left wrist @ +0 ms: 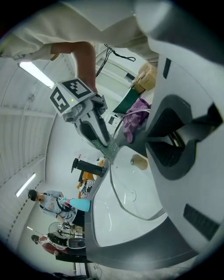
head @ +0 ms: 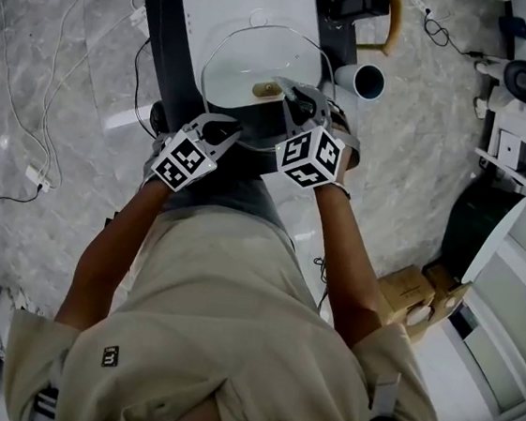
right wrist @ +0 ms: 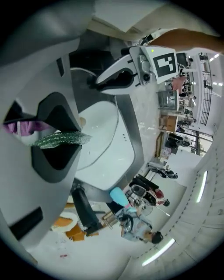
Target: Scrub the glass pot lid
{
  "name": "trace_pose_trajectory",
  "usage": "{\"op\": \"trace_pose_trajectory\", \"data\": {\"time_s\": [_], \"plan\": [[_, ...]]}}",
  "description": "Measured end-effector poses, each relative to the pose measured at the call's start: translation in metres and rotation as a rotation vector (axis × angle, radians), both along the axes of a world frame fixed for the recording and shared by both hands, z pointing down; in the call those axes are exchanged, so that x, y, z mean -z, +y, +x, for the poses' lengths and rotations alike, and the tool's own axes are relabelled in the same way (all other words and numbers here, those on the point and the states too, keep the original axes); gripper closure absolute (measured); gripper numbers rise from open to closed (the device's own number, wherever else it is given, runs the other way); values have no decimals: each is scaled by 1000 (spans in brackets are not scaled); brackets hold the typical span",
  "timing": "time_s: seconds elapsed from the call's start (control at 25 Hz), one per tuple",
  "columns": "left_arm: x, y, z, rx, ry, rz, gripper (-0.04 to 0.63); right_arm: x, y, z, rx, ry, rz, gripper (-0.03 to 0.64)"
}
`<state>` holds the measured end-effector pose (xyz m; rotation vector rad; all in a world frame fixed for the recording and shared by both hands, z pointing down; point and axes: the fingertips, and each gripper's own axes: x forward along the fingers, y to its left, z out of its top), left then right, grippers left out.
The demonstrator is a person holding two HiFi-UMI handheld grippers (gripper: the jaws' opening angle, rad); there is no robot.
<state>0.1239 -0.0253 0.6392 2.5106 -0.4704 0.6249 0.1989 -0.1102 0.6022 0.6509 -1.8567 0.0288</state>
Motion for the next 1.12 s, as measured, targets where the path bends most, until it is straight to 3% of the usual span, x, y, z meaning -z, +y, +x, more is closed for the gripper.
{"op": "trace_pose_trajectory", "data": {"time_s": [0.08,0.16,0.28,0.48,0.72,0.92,1.12], "plan": [[0,0,1,-1,10,4,554,-19,24,-19,9,-49,-156,531],[1,0,0,-4,15,5,554,-31,50,-48,-20,-164,-326,528],[-2,-1,-5,17,18,-13,558,-36,68,-83,-86,-289,-449,534],[-1,-3,-13,68,59,-64,561,-33,63,-105,-167,-425,-501,532],[-1,-4,-13,74,69,-63,561,-33,63,-108,-151,-426,-489,532],[1,-2,-11,65,72,-68,561,-29,68,-105,-90,-379,-471,532],[-1,-4,-9,65,63,-63,561,-42,60,-59,-48,-214,-402,532]]}}
